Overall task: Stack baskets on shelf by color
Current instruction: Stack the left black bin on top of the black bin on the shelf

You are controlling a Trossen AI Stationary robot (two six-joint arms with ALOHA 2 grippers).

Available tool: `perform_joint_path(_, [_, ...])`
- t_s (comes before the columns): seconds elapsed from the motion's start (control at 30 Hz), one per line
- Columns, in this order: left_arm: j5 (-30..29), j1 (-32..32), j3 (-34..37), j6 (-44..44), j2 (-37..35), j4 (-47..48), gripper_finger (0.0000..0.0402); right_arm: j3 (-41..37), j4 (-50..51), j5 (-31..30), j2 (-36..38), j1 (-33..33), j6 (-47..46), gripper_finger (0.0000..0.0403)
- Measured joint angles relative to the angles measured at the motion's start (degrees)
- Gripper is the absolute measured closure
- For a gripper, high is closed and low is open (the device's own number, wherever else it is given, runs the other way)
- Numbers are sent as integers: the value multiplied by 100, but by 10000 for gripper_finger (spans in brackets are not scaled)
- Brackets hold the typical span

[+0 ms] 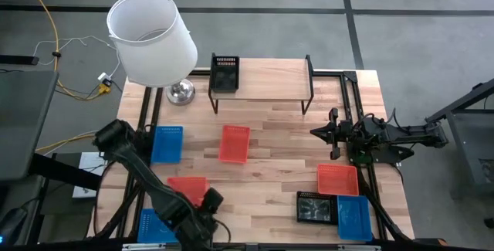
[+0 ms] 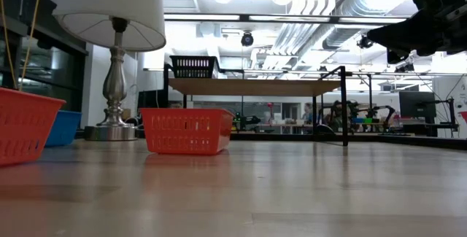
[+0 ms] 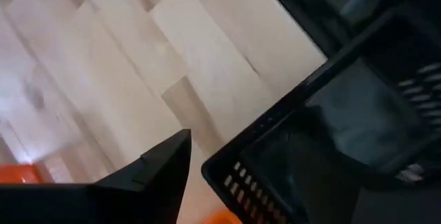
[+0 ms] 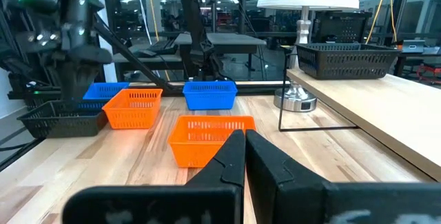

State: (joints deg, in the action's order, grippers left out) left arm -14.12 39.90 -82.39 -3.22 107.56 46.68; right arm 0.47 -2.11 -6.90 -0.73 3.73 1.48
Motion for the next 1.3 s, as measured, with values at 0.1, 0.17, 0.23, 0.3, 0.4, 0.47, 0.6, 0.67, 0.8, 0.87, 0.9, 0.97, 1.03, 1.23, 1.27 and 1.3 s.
perform_joint_path(0.1, [5,2,-89,431,222,0,177,0,0,2,0,1,0,402])
perform_joint_path(0.17, [2,11,-132,710,331,34,177,0,0,0,-4,0,0,402])
perform_joint_path(0.23, [3,38,-160,1041,377,6,177,0,0,2,2,2,0,402])
perform_joint_path(0.3, [6,85,-162,1406,377,3,177,0,0,0,0,1,0,402])
perform_joint_path(0.4, [-1,173,-164,1993,377,-2,177,0,0,1,-2,2,0,402])
perform_joint_path(0.47, [0,237,-164,2412,376,-33,177,0,0,0,0,2,0,402])
perform_joint_path(0.6, [-27,308,-166,3204,427,-71,177,1,0,1,0,0,0,402])
perform_joint_path(0.67, [-76,309,-158,3460,471,-47,177,1,0,2,0,1,0,402])
perform_joint_path(0.8, [-160,281,-164,3967,647,-225,177,0,0,0,-9,0,0,402])
perform_joint_path(0.87, [-193,282,-164,4291,759,-348,177,0,1,2,4,2,0,402])
perform_joint_path(0.9, [-191,282,-164,4430,799,-359,177,2,0,2,-1,0,0,402])
perform_joint_path(0.97, [-174,286,-164,4591,888,-359,177,0,0,0,-2,0,0,402])
perform_joint_path(1.03, [-171,286,-158,4652,952,-327,177,1,0,2,-4,2,0,402])
perform_joint_path(1.23, [-114,255,-158,4684,993,-366,198,1,0,2,-2,0,0,402])
perform_joint_path(1.27, [-56,245,-158,4724,993,-364,208,0,1,1,-2,1,0,402])
perform_joint_path(1.3, [-16,243,-158,4740,993,-362,220,2,0,1,-2,1,0,402])
